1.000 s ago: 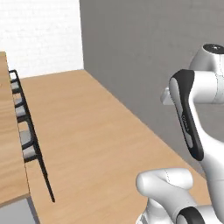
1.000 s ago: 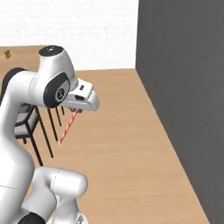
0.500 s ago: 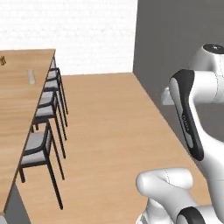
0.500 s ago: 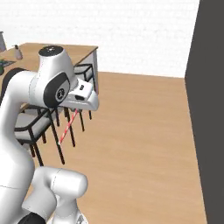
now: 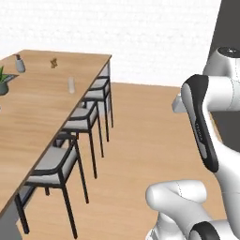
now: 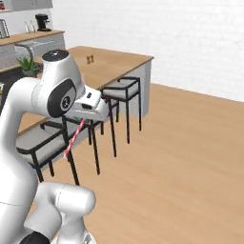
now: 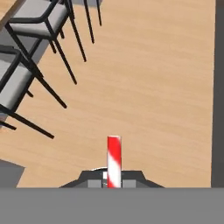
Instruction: Take a straw from the drawer in front and place it inside the glass cup on the dining counter.
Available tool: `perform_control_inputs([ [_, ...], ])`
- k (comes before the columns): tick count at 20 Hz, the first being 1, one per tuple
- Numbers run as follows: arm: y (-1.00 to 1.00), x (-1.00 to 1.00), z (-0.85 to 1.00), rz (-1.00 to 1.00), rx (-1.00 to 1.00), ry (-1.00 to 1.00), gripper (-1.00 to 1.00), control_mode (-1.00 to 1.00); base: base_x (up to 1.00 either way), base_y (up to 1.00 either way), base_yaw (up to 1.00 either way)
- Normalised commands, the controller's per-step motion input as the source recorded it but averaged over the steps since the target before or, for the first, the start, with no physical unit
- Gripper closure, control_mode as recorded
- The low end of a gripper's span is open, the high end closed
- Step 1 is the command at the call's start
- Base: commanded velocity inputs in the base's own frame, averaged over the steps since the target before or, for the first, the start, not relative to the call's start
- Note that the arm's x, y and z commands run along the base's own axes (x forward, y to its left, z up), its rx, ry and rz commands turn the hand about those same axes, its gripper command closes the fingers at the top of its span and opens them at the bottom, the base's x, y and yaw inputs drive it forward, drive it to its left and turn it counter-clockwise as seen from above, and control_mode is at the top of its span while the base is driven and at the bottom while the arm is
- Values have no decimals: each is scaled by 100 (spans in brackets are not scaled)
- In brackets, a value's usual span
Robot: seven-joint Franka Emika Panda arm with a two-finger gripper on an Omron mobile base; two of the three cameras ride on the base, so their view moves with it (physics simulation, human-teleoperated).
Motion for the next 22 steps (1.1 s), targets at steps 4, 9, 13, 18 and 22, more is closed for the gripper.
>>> perform_control_inputs([
  [4,0,0,0,0,0,0,100,100,82,-61,53],
  [9,0,0,0,0,0,0,100,100,77,-68,50],
  [13,0,0,0,0,0,0,100,100,62,-71,52],
  [18,0,0,0,0,0,0,100,100,47,-73,54],
  [22,0,0,0,0,0,0,100,100,39,-76,54],
])
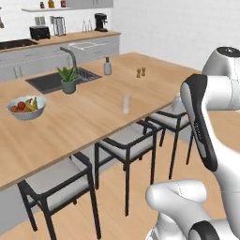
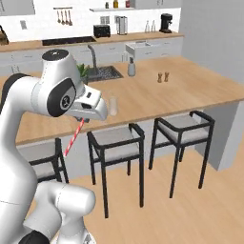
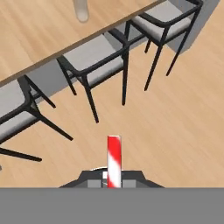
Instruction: Take a straw from the drawer in front and place it inside the glass cup on the dining counter.
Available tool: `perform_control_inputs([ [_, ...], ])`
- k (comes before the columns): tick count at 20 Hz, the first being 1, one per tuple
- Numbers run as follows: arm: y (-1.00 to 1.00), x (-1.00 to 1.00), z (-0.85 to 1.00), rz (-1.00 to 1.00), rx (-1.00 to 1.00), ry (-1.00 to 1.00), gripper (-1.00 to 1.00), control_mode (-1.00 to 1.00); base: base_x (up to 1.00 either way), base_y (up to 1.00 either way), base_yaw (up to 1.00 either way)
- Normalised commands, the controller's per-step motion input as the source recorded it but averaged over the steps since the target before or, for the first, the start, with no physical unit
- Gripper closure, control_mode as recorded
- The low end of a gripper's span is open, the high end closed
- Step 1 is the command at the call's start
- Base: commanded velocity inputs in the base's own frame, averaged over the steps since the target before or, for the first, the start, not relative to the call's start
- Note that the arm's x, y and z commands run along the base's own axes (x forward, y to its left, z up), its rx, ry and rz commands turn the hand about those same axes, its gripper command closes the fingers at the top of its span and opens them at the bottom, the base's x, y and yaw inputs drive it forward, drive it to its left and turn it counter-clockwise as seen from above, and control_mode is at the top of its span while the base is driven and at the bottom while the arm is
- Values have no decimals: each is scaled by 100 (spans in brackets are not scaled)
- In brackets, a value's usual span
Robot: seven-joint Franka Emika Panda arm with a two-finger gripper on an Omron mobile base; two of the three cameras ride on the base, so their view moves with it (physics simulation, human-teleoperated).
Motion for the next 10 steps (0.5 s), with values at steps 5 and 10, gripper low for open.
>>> perform_control_inputs([
  [5,0,0,0,0,0,0,100,100,25,-87,51],
  [10,0,0,0,0,0,0,100,100,18,-93,49],
])
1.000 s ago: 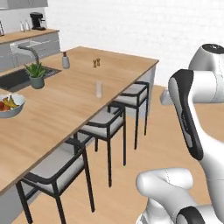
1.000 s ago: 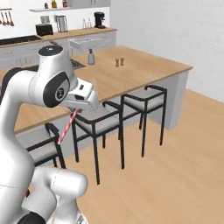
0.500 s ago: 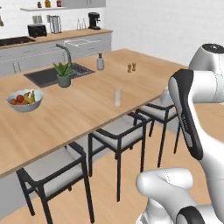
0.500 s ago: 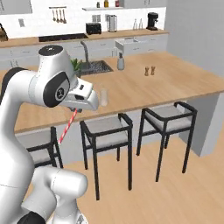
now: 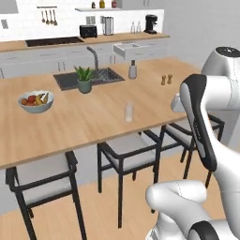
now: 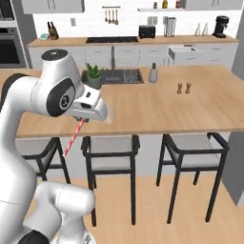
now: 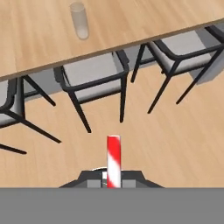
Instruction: Take a straw from the drawer in front and place it inside the glass cup on the dining counter.
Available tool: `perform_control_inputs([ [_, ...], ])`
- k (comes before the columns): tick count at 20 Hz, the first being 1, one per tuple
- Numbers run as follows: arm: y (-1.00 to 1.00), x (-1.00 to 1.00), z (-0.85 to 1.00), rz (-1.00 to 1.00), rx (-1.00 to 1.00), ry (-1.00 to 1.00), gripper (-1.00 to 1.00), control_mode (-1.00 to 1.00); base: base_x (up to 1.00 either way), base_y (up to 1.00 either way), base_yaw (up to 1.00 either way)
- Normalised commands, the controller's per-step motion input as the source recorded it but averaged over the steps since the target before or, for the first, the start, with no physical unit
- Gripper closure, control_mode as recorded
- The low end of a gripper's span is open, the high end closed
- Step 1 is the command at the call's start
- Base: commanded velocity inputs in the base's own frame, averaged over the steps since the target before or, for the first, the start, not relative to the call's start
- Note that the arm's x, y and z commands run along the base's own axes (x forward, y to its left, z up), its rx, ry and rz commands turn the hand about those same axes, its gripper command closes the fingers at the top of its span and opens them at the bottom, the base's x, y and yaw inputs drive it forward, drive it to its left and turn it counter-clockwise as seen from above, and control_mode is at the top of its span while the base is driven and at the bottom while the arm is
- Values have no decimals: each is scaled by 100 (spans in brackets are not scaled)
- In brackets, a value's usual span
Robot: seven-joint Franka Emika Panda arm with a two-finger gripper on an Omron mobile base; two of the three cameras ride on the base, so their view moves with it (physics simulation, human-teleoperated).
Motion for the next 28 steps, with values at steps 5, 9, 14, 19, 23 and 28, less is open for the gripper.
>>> perform_control_inputs([
  [5,0,0,0,0,0,0,100,100,27,-90,49],
  [9,0,0,0,0,0,0,100,100,61,-69,46],
  [14,0,0,0,0,0,0,100,100,94,-36,32],
  [19,0,0,0,0,0,0,100,100,100,-2,6],
  [23,0,0,0,0,0,0,100,100,100,0,0],
  [28,1,48,2,3,2,5,100,-100,40,1,0],
])
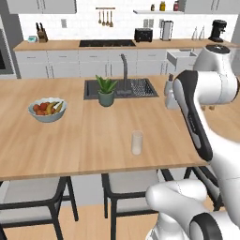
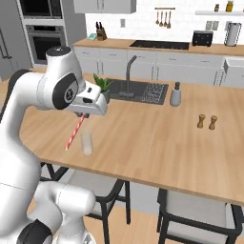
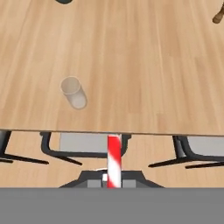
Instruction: Take a straw from the drawer in front and place it inside the glass cup on the dining counter.
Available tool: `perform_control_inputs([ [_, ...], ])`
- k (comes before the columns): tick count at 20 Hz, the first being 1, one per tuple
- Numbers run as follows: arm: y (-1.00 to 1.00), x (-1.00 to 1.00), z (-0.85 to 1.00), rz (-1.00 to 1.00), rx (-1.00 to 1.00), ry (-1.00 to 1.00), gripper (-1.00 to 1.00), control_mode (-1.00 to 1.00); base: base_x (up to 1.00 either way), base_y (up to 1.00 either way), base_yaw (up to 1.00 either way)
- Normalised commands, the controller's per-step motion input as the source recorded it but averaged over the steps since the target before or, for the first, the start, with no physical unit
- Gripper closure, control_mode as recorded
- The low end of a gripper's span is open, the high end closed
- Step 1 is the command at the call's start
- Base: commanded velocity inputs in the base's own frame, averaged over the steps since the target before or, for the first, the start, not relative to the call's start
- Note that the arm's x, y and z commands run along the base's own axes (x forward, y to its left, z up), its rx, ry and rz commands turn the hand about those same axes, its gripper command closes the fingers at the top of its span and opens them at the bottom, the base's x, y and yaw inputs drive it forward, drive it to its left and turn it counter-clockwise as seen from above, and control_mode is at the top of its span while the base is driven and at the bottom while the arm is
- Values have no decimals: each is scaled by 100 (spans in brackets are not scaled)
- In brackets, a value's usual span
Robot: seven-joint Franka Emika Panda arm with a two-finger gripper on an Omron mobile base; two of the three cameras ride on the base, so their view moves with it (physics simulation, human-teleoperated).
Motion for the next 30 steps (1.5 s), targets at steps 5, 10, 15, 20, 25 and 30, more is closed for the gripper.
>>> perform_control_inputs([
  [5,-1,22,23,35,20,-15,100,-100,0,0,0],
  [10,0,1,30,43,24,-35,100,-100,0,0,0],
  [15,0,0,12,33,25,-42,100,-100,0,0,0],
  [20,18,3,0,20,29,-28,100,-100,0,0,0],
  [25,29,17,-2,16,27,-10,100,-100,0,0,0],
  [30,9,48,-7,19,23,-1,100,-100,0,0,0],
])
